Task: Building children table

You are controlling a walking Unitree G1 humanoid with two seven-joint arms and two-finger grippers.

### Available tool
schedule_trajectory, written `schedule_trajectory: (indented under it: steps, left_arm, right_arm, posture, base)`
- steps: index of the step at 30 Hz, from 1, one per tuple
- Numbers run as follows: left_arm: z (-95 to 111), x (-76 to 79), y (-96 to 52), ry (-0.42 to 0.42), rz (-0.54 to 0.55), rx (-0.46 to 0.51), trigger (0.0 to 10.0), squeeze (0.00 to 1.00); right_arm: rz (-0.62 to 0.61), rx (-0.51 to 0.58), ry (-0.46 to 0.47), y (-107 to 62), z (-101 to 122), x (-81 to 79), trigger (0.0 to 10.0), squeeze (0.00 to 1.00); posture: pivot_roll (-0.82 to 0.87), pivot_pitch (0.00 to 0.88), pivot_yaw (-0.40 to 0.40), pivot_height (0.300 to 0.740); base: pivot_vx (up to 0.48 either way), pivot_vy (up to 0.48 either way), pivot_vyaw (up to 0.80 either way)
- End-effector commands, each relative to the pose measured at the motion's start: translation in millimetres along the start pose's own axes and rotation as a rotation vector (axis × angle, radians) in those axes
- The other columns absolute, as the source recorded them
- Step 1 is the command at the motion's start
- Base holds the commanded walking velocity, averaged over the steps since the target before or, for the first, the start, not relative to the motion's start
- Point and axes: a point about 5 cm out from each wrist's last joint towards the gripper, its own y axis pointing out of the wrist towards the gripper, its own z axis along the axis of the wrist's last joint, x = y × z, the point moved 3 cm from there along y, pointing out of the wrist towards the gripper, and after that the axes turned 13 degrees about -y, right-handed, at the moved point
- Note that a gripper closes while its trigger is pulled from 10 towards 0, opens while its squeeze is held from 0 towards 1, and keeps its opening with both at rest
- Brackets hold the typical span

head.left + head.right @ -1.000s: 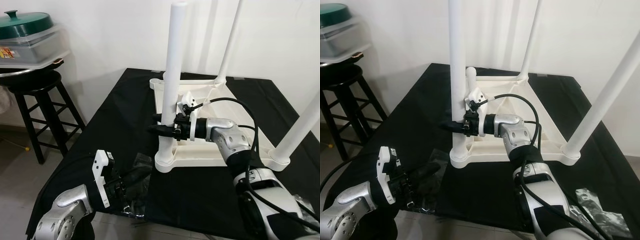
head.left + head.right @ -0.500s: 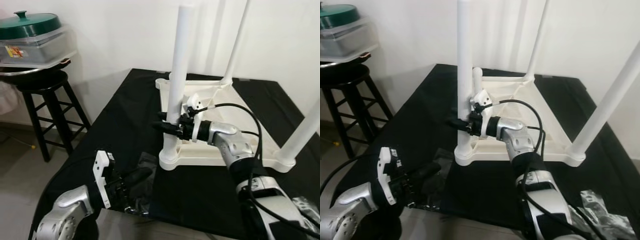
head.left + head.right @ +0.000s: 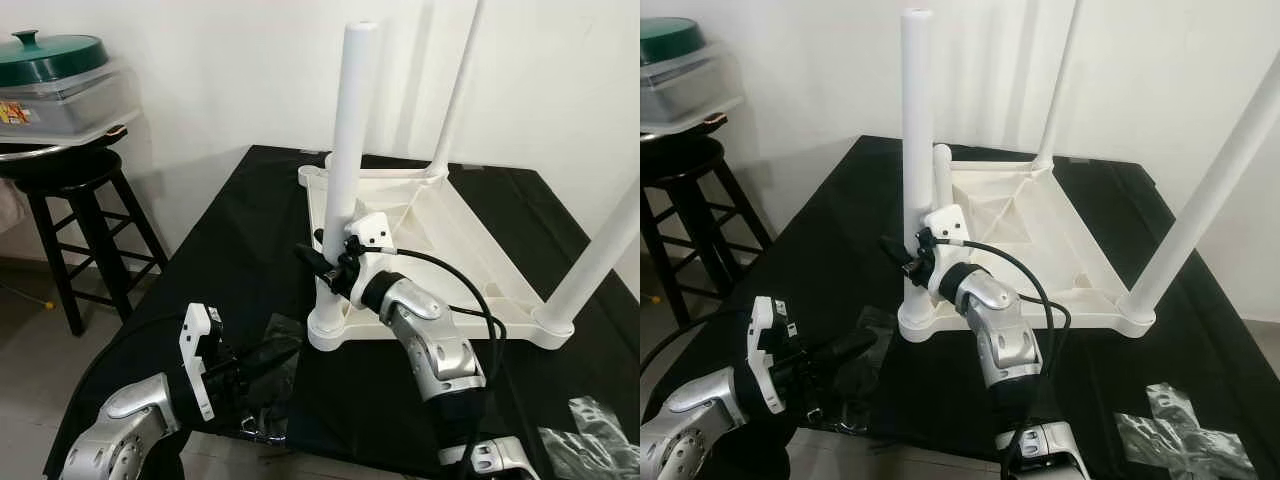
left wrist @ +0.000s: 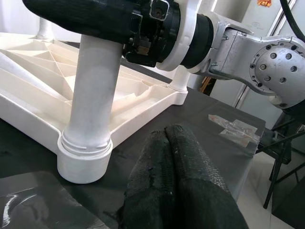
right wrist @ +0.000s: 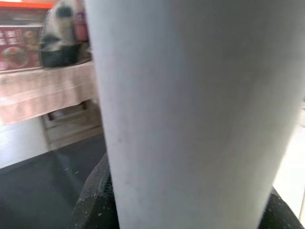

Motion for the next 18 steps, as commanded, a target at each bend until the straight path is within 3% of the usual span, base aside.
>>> schedule_trajectory:
  steps: [1,2,3,4,7,10,11,13,14,18]
  left_arm:
    - [0,0.3,0.2,0.006,0.005,0.000,10.0,0.00]
    - [0,0.5,0.6,0.006,0.005,0.000,10.0,0.00]
    - [-1,0.8,1.2,0.006,0.004,-0.003,10.0,0.00]
    - [-1,1.1,1.9,0.005,0.002,-0.004,10.0,0.00]
    - [-2,1.7,3.8,0.004,-0.002,-0.005,10.0,0.00]
    - [-2,1.8,4.2,0.004,-0.002,-0.005,10.0,0.00]
    - [-2,1.9,4.8,0.006,0.000,0.000,10.0,0.00]
    - [-2,1.9,4.8,0.006,0.000,0.000,10.0,0.00]
    - [-2,2.0,5.0,0.007,0.003,0.002,10.0,0.00]
    - [-2,2.3,5.2,0.009,0.006,0.005,10.0,0.00]
  right_arm:
    - [0.055,-0.139,0.108,-8.2,-39,-9.3,10.0,0.00]
    - [0.076,-0.129,0.121,-8.5,-37,-10.0,10.0,0.12]
    - [0.098,-0.112,0.120,-10.0,-31,-11.6,10.0,0.76]
    - [0.167,-0.085,0.089,-10.6,-22,-13.2,10.0,1.00]
    - [0.357,0.019,0.014,-7.7,7,-4.1,10.0,1.00]
    - [0.391,0.040,-0.003,-7.0,13,-0.8,10.0,1.00]
    - [0.514,0.067,-0.052,-6.4,22,4.3,10.0,0.27]
    - [0.514,0.067,-0.052,-6.4,22,4.3,10.0,0.27]
    - [0.571,0.078,-0.048,-4.4,28,7.6,10.0,0.00]
    - [0.633,0.087,-0.044,-1.7,35,12.2,10.0,0.00]
  posture:
    - [-0.06,0.000,-0.049,0.740]
    - [-0.06,0.000,-0.049,0.740]
    - [-0.05,0.000,-0.050,0.740]
    - [-0.05,0.000,-0.050,0.740]
    - [-0.05,0.000,-0.056,0.740]
    - [-0.05,0.000,-0.056,0.740]
    - [-0.04,0.000,-0.061,0.740]
    - [-0.04,0.000,-0.061,0.740]
    - [-0.03,0.000,-0.064,0.740]
    - [-0.02,0.000,-0.066,0.740]
  base:
    - [0.000,0.000,0.00]
    - [0.000,0.000,0.00]
    - [0.000,0.000,0.00]
    - [0.000,0.000,0.00]
    - [0.000,0.000,0.00]
    - [0.000,0.000,0.00]
    - [0.000,0.000,0.00]
    - [0.000,0.000,0.00]
    - [0.000,0.000,0.00]
    - [0.000,0.000,0.00]
